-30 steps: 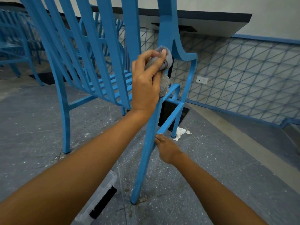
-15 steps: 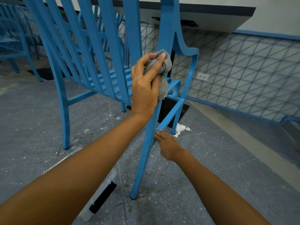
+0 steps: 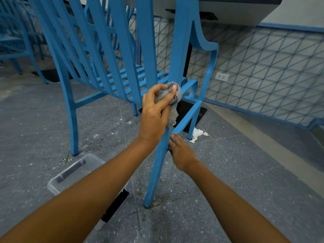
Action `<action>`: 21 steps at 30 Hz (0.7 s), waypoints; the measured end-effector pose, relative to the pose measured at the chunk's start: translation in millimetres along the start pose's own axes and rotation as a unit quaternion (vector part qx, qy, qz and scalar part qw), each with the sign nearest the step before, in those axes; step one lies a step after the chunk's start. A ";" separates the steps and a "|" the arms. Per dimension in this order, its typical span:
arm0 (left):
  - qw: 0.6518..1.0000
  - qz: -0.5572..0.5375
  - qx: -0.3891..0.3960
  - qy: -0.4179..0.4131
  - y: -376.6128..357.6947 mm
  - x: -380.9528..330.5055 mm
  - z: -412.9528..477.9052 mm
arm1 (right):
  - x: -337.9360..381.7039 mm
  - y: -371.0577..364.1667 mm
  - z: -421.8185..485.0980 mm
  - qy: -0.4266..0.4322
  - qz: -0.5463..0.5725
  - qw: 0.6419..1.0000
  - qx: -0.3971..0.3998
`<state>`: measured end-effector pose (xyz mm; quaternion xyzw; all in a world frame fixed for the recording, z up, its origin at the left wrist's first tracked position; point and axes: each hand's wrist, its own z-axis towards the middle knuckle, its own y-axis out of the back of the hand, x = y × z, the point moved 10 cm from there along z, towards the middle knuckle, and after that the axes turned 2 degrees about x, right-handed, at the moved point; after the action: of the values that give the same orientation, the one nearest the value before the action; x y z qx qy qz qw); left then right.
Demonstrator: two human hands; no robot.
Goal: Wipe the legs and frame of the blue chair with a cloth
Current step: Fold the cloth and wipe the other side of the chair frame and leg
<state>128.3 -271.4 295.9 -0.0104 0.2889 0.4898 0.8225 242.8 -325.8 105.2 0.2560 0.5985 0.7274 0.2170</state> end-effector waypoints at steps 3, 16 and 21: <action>1.000 -0.004 0.015 0.007 4.4 5.9 -4.7 | -0.4 -0.4 -1.9 -0.001 -0.003 1.000 -0.004; 1.000 -0.013 -0.014 0.006 -4.5 10.6 -13.3 | 11.3 -12.0 4.1 0.020 -0.010 1.000 0.017; 1.000 0.010 0.002 0.020 -14.2 25.8 -39.6 | 11.4 -19.9 7.0 0.022 -0.014 0.999 0.019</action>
<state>130.5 -270.1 246.6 -0.0163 0.3063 0.4971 0.8117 238.6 -309.6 88.1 0.2356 0.6200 0.7185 0.2094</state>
